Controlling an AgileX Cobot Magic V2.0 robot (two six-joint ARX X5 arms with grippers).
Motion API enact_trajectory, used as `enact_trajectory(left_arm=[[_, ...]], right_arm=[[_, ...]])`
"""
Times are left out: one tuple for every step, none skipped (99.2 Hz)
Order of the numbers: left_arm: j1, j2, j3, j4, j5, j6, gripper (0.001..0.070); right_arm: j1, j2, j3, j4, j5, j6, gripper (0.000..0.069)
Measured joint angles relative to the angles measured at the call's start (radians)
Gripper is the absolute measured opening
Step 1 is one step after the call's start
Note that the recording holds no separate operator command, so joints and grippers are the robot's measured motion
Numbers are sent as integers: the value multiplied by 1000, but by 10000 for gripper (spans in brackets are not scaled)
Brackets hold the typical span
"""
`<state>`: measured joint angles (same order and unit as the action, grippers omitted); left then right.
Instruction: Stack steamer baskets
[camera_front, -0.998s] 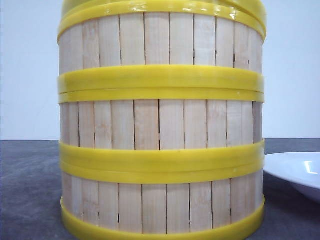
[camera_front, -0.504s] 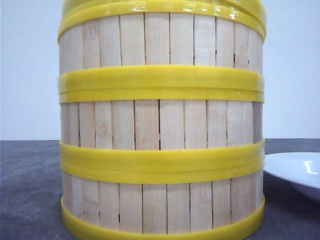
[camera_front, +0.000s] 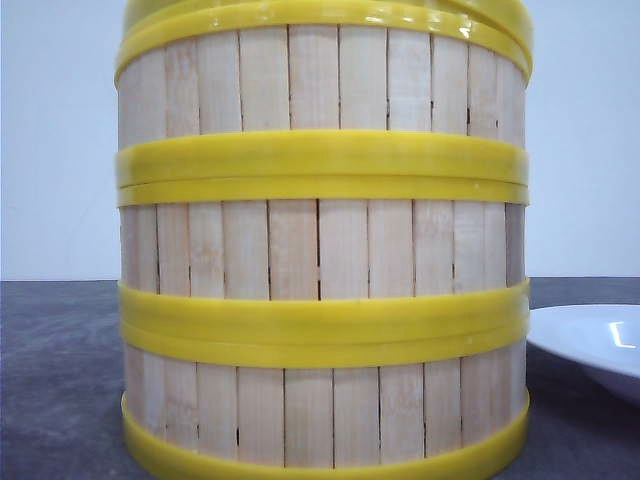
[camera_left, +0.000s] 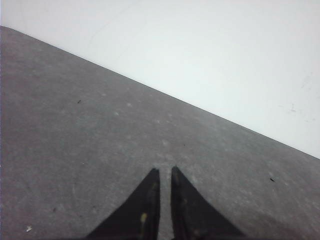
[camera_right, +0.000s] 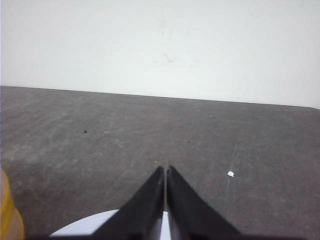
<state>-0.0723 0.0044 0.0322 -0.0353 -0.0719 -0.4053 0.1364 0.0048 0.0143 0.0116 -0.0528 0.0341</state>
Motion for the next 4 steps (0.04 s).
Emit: enact_trajectory(left_arm=[[0, 0, 0, 0, 0, 0, 14], [0, 0, 0, 0, 0, 0, 14], [0, 0, 0, 0, 0, 0, 14], [0, 0, 0, 0, 0, 0, 14]], right_arm=[[0, 0, 0, 0, 0, 0, 4], [0, 0, 0, 0, 0, 0, 4], [0, 0, 0, 0, 0, 0, 4], [0, 0, 0, 0, 0, 0, 4]])
